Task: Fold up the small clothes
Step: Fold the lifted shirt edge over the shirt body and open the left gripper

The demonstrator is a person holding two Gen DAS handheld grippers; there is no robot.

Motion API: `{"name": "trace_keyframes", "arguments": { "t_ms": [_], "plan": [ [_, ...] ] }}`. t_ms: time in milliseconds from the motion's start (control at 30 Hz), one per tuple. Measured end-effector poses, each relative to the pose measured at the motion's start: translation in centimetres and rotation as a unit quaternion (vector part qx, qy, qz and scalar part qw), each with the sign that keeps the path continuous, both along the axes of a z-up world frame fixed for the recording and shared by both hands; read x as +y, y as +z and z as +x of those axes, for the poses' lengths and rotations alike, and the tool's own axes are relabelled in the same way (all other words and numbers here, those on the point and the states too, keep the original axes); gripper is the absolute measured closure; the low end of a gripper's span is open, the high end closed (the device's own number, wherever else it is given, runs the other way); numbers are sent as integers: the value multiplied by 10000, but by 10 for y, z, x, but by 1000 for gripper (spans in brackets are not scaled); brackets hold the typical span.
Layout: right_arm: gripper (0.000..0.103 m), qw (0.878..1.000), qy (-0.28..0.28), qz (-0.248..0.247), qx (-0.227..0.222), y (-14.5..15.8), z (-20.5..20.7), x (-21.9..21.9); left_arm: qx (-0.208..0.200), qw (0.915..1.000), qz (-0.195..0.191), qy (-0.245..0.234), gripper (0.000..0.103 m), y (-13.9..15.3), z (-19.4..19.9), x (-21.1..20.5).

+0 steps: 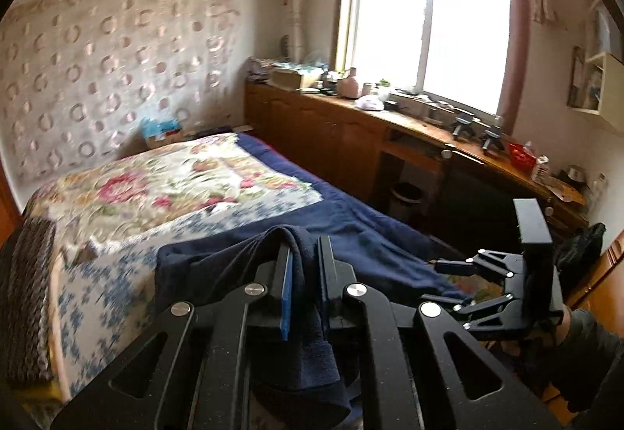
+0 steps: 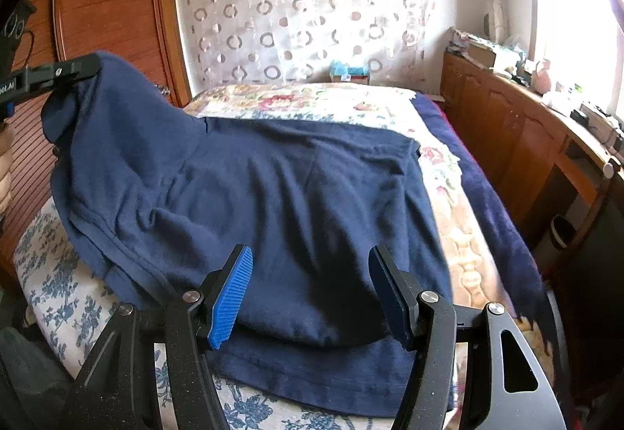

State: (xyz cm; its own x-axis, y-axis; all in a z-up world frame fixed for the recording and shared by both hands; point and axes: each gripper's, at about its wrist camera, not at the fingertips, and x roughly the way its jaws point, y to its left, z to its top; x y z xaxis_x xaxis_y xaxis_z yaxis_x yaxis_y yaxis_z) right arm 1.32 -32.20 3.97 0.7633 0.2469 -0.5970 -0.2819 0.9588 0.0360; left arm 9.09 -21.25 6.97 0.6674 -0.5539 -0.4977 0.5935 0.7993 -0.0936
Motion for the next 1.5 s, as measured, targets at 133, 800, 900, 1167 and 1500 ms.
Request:
{"name": "trace_keyframes", "arguments": {
  "t_ms": [133, 800, 900, 1167, 1500],
  "plan": [
    [39, 9999, -58, 27, -101, 5, -7, -5, -51, 9997, 52, -212, 91, 7, 2, -23],
    [39, 9999, -55, 134, 13, -1, 6, -7, 246, 9994, 210, 93, 27, -44, -3, 0],
    [39, 9998, 85, 126, 85, -4, 16, -4, 227, 9990, 222, 299, 27, -52, -6, 13],
    [39, 9985, 351, 68, 408, -13, 50, 3, 310, 9968, 150, 725, 27, -77, -7, 40],
    [43, 9953, 610, -129, 746, -20, 66, 5, 453, 9945, 141, 934, 27, -97, -5, 56]
  ]
}}
